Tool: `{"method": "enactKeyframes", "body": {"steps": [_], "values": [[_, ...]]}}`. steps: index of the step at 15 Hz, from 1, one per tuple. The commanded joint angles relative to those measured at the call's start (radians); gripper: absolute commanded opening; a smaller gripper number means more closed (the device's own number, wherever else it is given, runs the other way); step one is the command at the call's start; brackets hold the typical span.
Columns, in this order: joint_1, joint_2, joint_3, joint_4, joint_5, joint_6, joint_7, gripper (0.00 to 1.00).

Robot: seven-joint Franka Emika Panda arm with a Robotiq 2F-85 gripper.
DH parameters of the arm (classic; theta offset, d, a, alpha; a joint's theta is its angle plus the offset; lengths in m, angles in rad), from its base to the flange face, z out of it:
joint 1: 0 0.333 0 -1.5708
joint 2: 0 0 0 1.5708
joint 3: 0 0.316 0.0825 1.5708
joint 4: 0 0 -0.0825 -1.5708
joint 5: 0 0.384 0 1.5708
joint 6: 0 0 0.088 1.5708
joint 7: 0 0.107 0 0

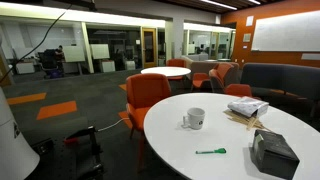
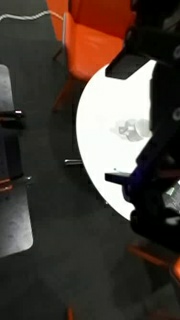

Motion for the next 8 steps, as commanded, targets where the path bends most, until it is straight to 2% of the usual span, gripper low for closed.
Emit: {"method": "enactKeyframes", "body": {"steps": [1,6,7,8], "values": [[-0.018,0.006,0.012,0.003,0.010,-0.002,-0.012,1.00],[-0.018,0.006,0.012,0.003,0.010,-0.002,-0.012,1.00],[-0.031,0.021,0.022,-0.002,0.013,0.032,0.028,1.00],[-0.054,0.038,0.041,-0.021,0.010,0.116,0.093,1.00]]}}
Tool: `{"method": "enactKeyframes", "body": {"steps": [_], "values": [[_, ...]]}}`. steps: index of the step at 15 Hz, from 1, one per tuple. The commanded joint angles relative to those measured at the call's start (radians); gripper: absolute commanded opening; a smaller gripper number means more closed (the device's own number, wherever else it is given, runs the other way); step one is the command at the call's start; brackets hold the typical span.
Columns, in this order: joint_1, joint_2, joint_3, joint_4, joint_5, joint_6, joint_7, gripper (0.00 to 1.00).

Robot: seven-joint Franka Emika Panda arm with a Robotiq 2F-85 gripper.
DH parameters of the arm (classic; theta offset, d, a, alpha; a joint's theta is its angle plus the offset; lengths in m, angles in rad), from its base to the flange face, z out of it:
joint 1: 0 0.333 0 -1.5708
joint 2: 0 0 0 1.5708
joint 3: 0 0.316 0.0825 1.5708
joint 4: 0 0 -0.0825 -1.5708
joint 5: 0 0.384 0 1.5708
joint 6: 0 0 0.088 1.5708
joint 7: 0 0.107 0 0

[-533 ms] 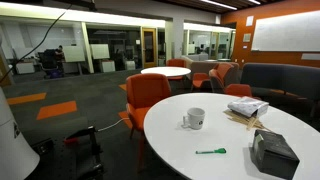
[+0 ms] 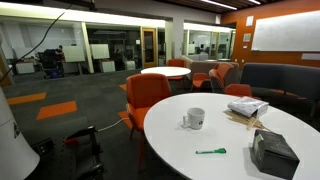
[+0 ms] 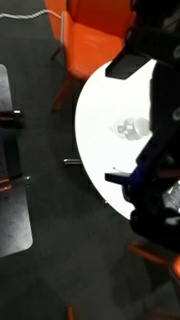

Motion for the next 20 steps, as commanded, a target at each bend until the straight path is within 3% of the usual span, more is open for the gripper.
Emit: {"method": "enactKeyframes", "body": {"steps": [1,6,10,15,20], "values": [[-0.058,0.063,0.047,-0.028,0.013,0.165,0.129,1.00],[-0.092,0.354,0.108,-0.048,0.007,0.516,0.353,1.00],[-0.081,0.689,0.116,0.056,0.011,0.672,0.410,1.00],[-0.061,1.034,0.120,0.265,0.037,0.777,0.371,1.00],[-0.064,1.281,0.167,0.456,0.104,0.777,0.346,0.99]]}}
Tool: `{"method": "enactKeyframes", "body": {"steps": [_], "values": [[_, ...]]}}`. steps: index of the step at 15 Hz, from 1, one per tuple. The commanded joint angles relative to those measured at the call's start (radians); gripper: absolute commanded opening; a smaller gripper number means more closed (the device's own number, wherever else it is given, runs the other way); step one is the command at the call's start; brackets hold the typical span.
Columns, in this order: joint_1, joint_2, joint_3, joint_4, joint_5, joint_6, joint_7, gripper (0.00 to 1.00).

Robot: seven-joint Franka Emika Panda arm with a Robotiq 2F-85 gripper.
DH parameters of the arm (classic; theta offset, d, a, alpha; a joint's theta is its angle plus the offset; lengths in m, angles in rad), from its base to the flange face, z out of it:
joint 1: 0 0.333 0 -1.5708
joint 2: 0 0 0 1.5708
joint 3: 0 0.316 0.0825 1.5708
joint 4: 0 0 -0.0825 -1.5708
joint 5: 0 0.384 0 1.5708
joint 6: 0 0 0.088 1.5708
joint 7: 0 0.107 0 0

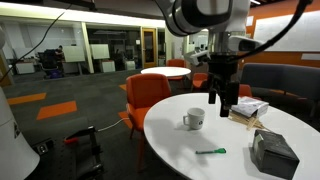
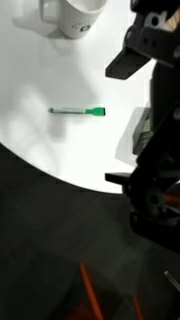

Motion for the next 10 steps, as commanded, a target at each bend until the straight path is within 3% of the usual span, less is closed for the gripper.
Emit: {"method": "enactKeyframes", "body": {"steps": [1,7,9,10], "values": [[-0.008,0.134,0.023,0.123,0.055,-0.015,-0.028,0.97],[-0.012,0.319,0.025,0.253,0.046,0.007,-0.024,0.90],[-0.012,0.371,0.030,0.296,0.047,0.006,-0.027,0.93],[-0.012,0.398,0.036,0.321,0.048,0.007,-0.030,0.76]]}}
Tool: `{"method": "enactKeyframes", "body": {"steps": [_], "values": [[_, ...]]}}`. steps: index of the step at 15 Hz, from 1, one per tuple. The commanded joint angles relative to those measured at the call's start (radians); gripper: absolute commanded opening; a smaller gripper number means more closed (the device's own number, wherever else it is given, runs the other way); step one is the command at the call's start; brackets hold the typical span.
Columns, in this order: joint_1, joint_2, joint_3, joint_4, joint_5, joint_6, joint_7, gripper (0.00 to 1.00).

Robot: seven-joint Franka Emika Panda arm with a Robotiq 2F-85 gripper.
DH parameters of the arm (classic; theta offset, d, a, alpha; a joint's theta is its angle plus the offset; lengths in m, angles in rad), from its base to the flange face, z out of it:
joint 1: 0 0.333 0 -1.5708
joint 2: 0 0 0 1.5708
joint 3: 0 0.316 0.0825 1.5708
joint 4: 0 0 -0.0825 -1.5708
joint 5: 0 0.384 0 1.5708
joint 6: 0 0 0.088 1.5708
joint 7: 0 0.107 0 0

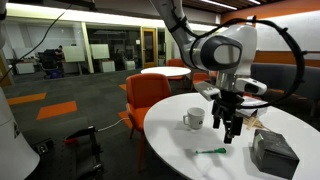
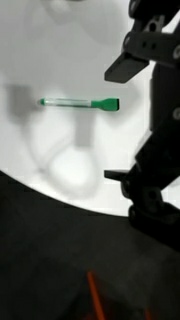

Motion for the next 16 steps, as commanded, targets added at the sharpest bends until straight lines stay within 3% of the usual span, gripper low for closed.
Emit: {"method": "enactKeyframes", "body": {"steps": [1,4,8,16], "values": [[-0.004,0.085,0.016,0.092,0.017,-0.002,-0.027,0.75],[0.001,0.154,0.029,0.154,0.019,-0.007,-0.021,0.58],[0.002,0.229,0.039,0.224,0.022,-0.020,-0.016,0.63],[0.004,0.321,0.051,0.329,0.017,-0.045,-0.025,0.51]]}}
